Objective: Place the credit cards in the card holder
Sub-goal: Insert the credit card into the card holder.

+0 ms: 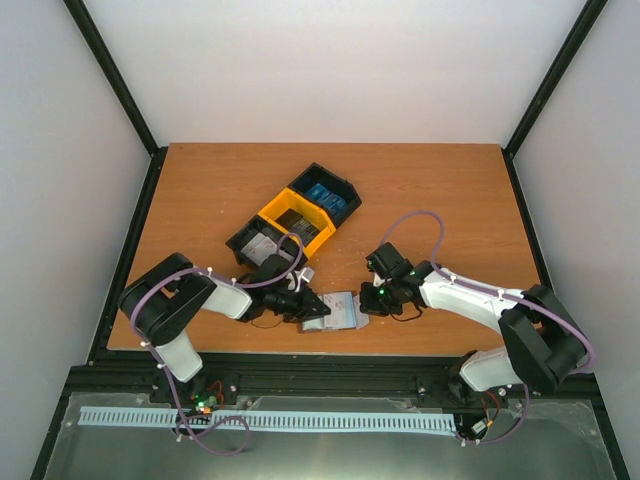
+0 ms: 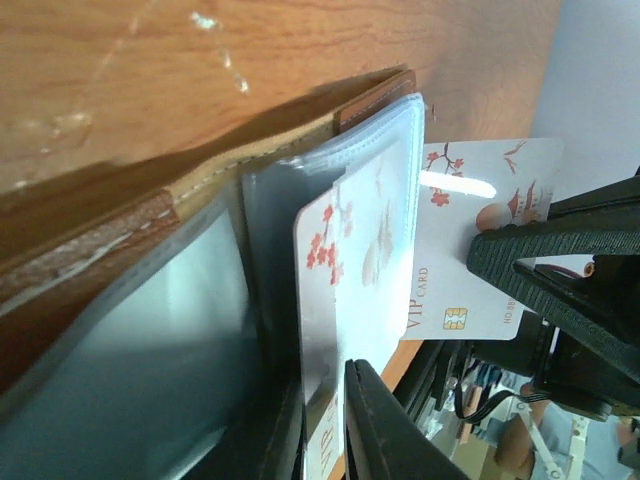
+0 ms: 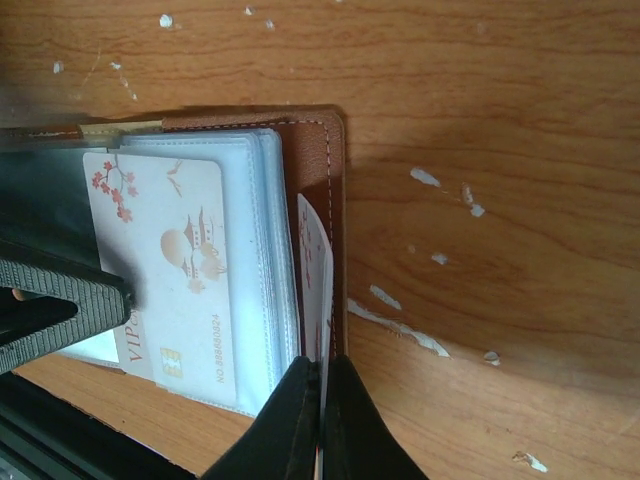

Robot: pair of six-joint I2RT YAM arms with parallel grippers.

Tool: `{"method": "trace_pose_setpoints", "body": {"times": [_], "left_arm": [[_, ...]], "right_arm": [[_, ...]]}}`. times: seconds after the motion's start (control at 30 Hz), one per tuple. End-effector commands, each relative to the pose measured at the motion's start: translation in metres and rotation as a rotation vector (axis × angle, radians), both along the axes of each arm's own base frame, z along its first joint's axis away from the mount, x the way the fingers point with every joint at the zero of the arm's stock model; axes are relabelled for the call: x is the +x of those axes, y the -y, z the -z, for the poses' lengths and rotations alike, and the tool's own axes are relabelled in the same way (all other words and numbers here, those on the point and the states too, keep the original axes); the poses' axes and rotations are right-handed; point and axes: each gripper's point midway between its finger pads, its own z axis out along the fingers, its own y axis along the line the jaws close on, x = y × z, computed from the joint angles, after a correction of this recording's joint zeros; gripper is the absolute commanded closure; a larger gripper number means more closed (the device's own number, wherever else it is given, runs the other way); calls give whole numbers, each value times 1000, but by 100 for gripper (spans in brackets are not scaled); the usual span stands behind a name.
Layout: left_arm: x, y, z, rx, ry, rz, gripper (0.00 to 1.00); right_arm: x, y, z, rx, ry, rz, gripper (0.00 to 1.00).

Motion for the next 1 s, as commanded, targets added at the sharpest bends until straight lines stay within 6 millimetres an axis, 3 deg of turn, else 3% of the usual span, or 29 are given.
{"method": "trace_pose_setpoints", "body": {"times": [0.0,0.3,0.47,0.53,0.73,0.97], "left_arm": [[4,3,-1,49,14,-10,83],[0,-15,-1,222,-23,-31,56],[-2,-20,-4,257,-42,-44,53],[0,-18,-8,250,-35,-41,56],[4,0,-20,169,-2,10,79],[4,2,-13,181,-2,24,90]], "right_arm": [[-11,11,17,-59,-44,-14,97],[-8,13,16,-72,-27,-16,97],[-7,12,17,-71,-25,-15,97],[-7,11,17,-69,-24,-15,97],[-6,10,18,-65,-26,-17,97],[-7,10,21,-66,-31,-19,97]]}}
